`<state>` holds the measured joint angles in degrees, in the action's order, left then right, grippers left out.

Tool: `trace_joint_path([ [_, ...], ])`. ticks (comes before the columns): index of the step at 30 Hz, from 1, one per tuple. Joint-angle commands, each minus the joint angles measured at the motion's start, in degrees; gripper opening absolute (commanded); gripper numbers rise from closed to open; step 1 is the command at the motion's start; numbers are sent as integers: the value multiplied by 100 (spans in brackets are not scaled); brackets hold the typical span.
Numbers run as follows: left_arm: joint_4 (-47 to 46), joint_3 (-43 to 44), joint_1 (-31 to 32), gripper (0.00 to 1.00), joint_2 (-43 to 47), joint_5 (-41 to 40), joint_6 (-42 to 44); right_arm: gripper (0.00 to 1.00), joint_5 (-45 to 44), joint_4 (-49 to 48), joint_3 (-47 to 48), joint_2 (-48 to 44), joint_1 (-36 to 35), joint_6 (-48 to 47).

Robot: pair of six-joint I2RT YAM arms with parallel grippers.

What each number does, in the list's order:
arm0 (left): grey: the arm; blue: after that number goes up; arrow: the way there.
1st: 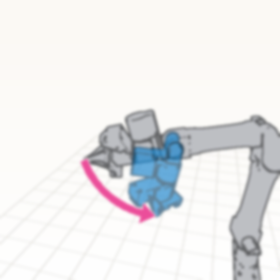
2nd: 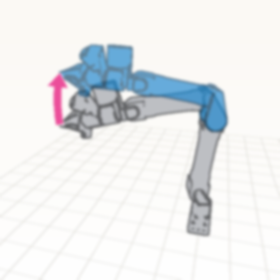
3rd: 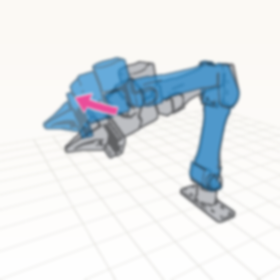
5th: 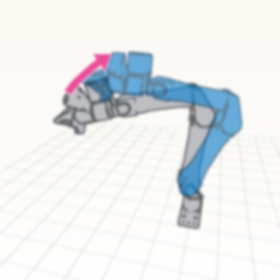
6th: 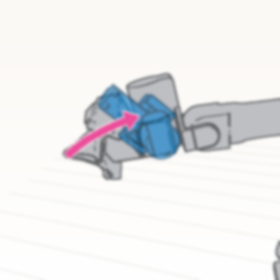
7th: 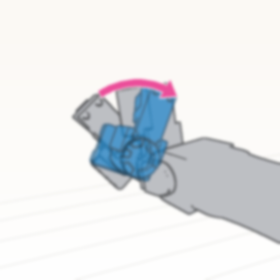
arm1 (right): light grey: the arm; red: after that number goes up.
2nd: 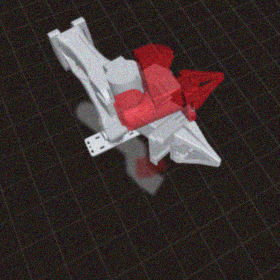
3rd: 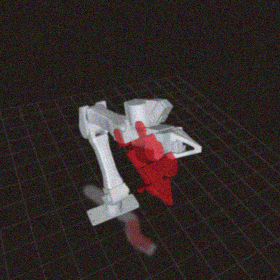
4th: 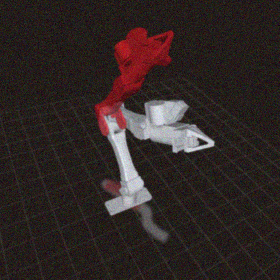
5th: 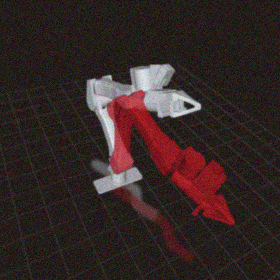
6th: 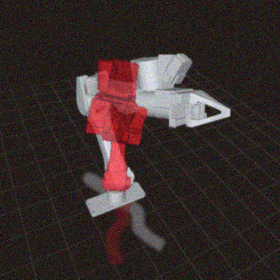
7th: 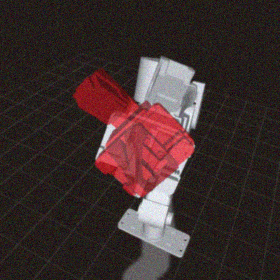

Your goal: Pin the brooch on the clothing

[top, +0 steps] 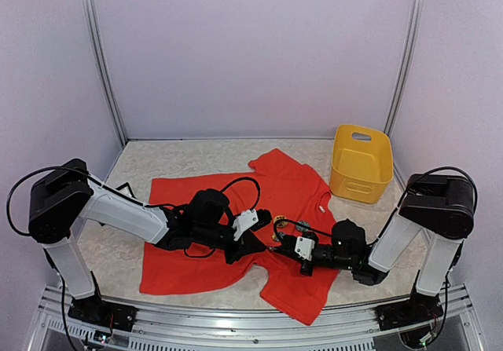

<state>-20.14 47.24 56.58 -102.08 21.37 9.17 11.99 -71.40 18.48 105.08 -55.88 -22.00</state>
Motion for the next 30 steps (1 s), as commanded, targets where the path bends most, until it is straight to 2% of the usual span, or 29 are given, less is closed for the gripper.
trace_joint_path([
  [1, -130, 63, -53, 0, -38, 127, -29, 0, 295, -342, 2, -30, -68, 324],
  [11, -193, -10, -59, 0, -6, 165, -80, 0, 913, -800, -114, 65, 58, 977],
  [13, -224, -56, -59, 9, 32, 146, -101, 0, 916, -789, -121, 95, 79, 1002],
  [15, -291, -146, -75, 27, 117, 159, -108, 0, 922, -833, -146, 121, 104, 1059],
  [16, -337, -218, -81, 32, 188, 166, -98, 0, 961, -859, -155, 139, 138, 1088],
  [20, -611, -550, -196, 47, 487, 253, -8, 0, 1103, -944, -170, 150, 217, 1203],
  [24, -836, -657, -268, 46, 571, 305, 90, 0, 1138, -944, -154, 162, 233, 1224],
  [27, -927, -614, -283, 38, 511, 426, 165, 0, 1126, -890, -135, 138, 235, 1241],
  [30, -964, -534, -235, 35, 387, 531, 264, 0, 1113, -861, -130, 103, 235, 1267],
])
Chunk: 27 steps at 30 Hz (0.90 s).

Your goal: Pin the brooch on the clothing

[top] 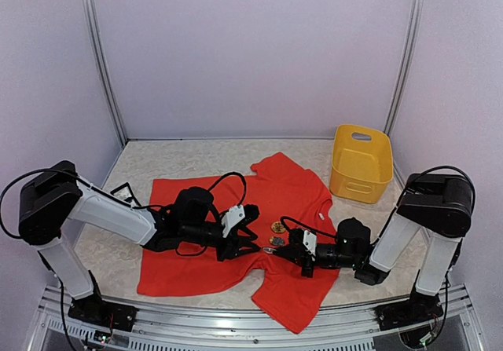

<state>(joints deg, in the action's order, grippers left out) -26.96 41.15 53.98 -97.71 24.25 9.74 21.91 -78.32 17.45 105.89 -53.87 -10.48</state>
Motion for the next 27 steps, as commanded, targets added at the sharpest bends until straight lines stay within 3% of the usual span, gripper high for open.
trace_joint_path([
  [1, -244, 112, 52, 34, -110, 309, 275, 0, 120, -147, -23, 6, 34, 112],
  [6, -261, 164, 150, 33, -271, 305, 349, 0, 187, 81, 52, -81, 38, 52],
  [11, -247, 233, 166, 20, -308, 142, 310, 0, 219, 128, 70, -112, 38, 13],
  [24, -41, 369, 263, 15, -421, 27, 417, 0, 325, 186, 119, -194, 30, -22],
  [27, 115, 447, 271, 6, -462, 2, 502, 0, 327, 195, 118, -207, 34, -24],
])
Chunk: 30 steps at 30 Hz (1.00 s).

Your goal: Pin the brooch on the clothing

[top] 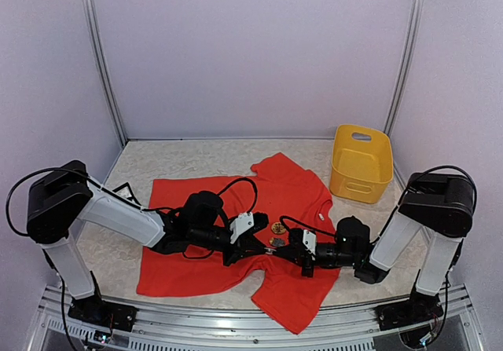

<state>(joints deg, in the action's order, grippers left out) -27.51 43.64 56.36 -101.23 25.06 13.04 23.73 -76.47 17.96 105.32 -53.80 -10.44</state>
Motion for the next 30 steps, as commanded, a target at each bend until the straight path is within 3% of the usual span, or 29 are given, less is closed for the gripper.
trace_joint_path([
  [1, 197, 213, 40, 2, -115, -81, 191, 0, 170, 22, 68, -154, 27, -29],
  [6, 255, 231, 43, 0, -36, -90, 136, 0, 82, 366, 77, -279, 33, -13],
  [13, 443, 206, 42, 0, 219, -77, 107, 23, 100, 1061, -221, -815, 21, 6],
  [21, 408, 185, -23, 0, 290, 58, 2, 34, 115, 637, -253, -384, 2, 289],
  [25, 480, 186, -20, 0, 320, 128, 5, 30, 112, 603, -58, -107, 6, 422],
  [30, 493, 154, -87, 0, 342, 192, -21, 4, -147, 377, -141, -38, 10, 436],
])
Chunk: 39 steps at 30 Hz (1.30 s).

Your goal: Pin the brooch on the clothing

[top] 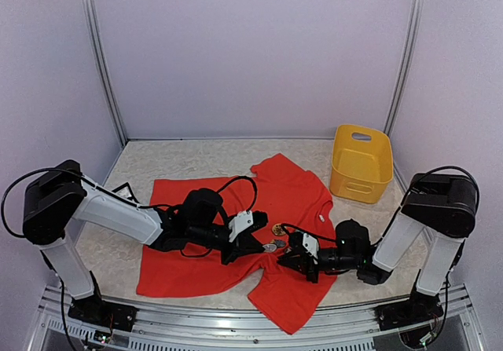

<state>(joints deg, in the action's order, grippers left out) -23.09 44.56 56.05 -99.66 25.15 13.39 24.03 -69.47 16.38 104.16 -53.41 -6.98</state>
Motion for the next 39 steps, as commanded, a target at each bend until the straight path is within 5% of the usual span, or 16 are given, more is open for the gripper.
trace_joint_path([
  [1, 77, 70, -60, 0, 184, 203, -59, 1, -221, -290, 6, 68, -20, 85],
  [29, 345, -1, -37, 0, 402, 533, -109, 0, -380, 1032, 191, -359, 287, -188],
  [34, 373, 3, -35, 0, 359, 448, -91, 35, 226, 1181, 337, -730, 232, -19],
  [39, 384, 14, -33, 0, 342, 400, -78, 46, 148, 815, 497, -683, 30, 21],
])
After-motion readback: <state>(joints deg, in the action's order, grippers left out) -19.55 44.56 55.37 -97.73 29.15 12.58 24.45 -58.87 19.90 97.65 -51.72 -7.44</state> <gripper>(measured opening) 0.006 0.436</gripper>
